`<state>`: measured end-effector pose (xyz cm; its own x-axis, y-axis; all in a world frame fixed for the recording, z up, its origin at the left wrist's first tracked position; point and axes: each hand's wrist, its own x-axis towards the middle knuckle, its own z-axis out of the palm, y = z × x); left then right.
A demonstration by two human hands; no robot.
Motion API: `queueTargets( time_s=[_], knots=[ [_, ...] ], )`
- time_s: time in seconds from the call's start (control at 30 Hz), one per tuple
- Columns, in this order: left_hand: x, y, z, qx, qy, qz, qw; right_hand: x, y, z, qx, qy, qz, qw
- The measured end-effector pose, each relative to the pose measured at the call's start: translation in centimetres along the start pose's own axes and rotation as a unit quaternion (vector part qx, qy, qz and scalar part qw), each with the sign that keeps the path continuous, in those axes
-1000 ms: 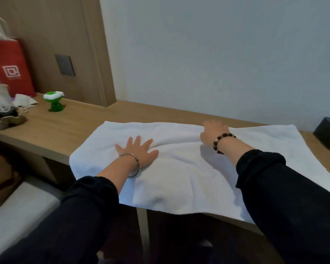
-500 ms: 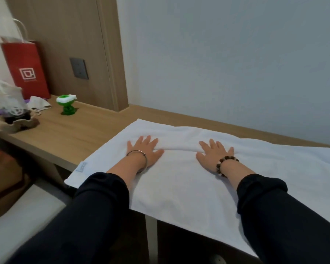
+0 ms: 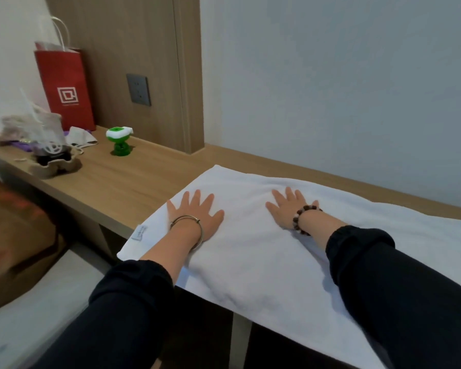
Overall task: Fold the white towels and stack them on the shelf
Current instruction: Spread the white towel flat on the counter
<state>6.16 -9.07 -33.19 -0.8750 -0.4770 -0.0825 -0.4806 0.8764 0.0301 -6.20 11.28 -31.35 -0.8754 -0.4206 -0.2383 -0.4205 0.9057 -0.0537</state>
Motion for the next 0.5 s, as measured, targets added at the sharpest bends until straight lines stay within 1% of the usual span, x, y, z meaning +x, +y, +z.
queueTargets(
  time_s=[0.07, 0.1, 0.13, 0.2, 0.23, 0.27, 0.3, 0.37, 0.43, 0.5],
  knots=[
    [-0.1, 0.2, 0.0, -0.003, 0.003, -0.007, 1.0, 1.3, -0.1, -1.4, -0.015, -0.032, 0.049, 0.998],
    [-0.1, 0.2, 0.0, -0.006, 0.003, -0.011, 1.0, 1.9, -0.4, -2.1, -0.029, -0.039, 0.054, 0.997],
    [-0.1, 0.3, -0.1, -0.01, 0.002, -0.015, 1.0, 2.3, -1.0, -2.8, -0.049, -0.026, 0.037, 0.998],
    [-0.1, 0.4, -0.2, -0.014, 0.0, -0.017, 1.0, 2.9, -2.8, -4.0, -0.093, 0.068, -0.016, 0.993],
    [-0.1, 0.4, -0.2, -0.016, -0.001, -0.017, 1.0, 3.3, -3.8, -4.4, -0.089, 0.128, -0.032, 0.987],
    [-0.1, 0.5, -0.2, -0.017, -0.001, -0.015, 1.0, 3.8, -4.6, -4.7, -0.06, 0.167, -0.038, 0.984],
    [-0.2, 0.5, -0.2, -0.016, 0.0, -0.013, 1.0, 4.3, -5.3, -4.8, -0.025, 0.186, -0.039, 0.981],
    [-0.2, 0.5, -0.1, -0.015, 0.001, -0.011, 1.0, 5.2, -6.2, -4.6, 0.026, 0.176, -0.027, 0.984],
    [-0.2, 0.5, -0.1, -0.016, 0.004, -0.01, 1.0, 6.4, -6.6, -3.8, 0.008, 0.164, -0.005, 0.986],
    [-0.2, 0.5, 0.0, -0.017, 0.007, -0.01, 1.0, 7.4, -7.0, -3.0, 0.013, 0.191, 0.032, 0.981]
  ],
)
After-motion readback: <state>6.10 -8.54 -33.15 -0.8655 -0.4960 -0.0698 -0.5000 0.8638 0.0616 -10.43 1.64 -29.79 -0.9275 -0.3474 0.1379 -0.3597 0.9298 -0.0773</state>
